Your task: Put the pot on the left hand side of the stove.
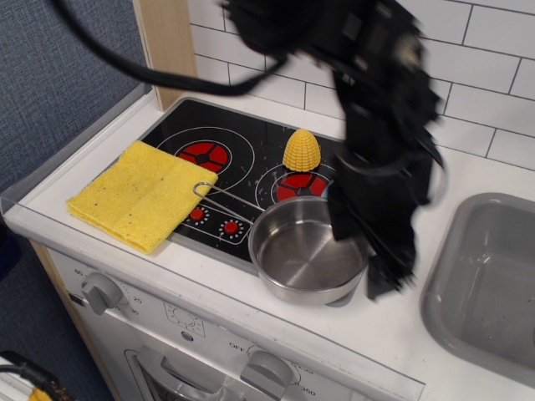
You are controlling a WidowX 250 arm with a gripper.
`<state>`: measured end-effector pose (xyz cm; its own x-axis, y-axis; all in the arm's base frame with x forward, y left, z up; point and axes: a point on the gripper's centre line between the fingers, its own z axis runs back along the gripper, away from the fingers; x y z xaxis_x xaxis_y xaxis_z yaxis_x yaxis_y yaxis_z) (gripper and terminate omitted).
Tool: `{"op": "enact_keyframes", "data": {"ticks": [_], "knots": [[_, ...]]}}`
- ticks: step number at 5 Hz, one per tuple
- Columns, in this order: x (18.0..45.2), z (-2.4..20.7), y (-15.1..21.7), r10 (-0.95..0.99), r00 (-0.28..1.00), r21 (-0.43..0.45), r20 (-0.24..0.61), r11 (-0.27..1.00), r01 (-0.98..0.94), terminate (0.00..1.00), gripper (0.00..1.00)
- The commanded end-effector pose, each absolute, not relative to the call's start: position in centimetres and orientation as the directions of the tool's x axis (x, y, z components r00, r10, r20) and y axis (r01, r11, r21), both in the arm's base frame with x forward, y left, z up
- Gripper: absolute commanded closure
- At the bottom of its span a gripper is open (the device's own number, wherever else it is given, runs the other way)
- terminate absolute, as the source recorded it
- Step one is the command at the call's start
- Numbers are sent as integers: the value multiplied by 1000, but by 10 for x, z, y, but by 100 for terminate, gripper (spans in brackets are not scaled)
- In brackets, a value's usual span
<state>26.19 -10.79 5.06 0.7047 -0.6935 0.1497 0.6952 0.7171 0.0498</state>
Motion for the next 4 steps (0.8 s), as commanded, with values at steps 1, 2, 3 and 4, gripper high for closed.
{"op": "enact_keyframes", "data": {"ticks": [1, 2, 3, 4], "knots": [[268, 37, -109, -602, 781, 85, 165, 798, 597, 0, 0], [269, 34, -112, -538, 823, 99, 181, 843, 529, 0, 0], [270, 29, -116, -495, 850, 98, 180, 869, 486, 0, 0], [271, 22, -116, -478, 864, 92, 159, 878, 469, 0, 100]]}}
